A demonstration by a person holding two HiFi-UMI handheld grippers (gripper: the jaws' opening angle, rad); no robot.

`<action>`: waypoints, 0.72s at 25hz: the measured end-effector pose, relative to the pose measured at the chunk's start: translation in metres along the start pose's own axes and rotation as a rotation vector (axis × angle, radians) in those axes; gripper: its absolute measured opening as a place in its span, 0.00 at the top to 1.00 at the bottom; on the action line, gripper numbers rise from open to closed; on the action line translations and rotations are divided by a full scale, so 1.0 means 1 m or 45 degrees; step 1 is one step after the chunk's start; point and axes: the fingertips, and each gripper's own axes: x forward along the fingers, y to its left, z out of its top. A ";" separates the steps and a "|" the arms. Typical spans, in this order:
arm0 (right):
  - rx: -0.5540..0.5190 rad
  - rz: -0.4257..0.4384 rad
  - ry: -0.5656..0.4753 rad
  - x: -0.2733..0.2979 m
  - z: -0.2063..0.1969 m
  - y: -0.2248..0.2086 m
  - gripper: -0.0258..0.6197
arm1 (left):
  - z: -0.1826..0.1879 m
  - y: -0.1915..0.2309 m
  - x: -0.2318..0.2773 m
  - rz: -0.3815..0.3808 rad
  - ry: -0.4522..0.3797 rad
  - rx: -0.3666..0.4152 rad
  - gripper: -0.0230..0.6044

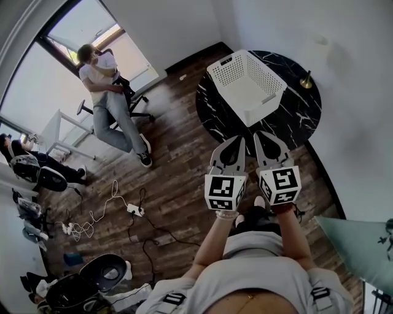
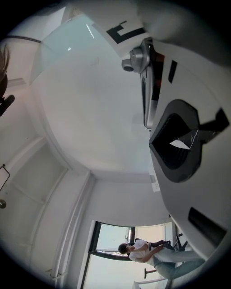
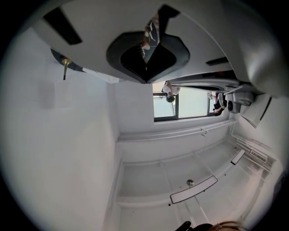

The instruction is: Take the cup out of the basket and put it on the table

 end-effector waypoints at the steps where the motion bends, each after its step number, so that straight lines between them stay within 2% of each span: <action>1: -0.001 0.007 -0.002 0.004 0.002 -0.004 0.95 | 0.002 0.001 0.005 0.007 -0.003 0.001 0.95; 6: -0.010 0.052 -0.014 0.021 0.009 -0.022 0.95 | 0.009 0.004 0.030 0.052 -0.015 0.015 0.95; 18: 0.005 0.163 0.009 0.040 0.004 -0.049 0.95 | 0.003 -0.001 0.063 0.144 0.037 0.018 0.95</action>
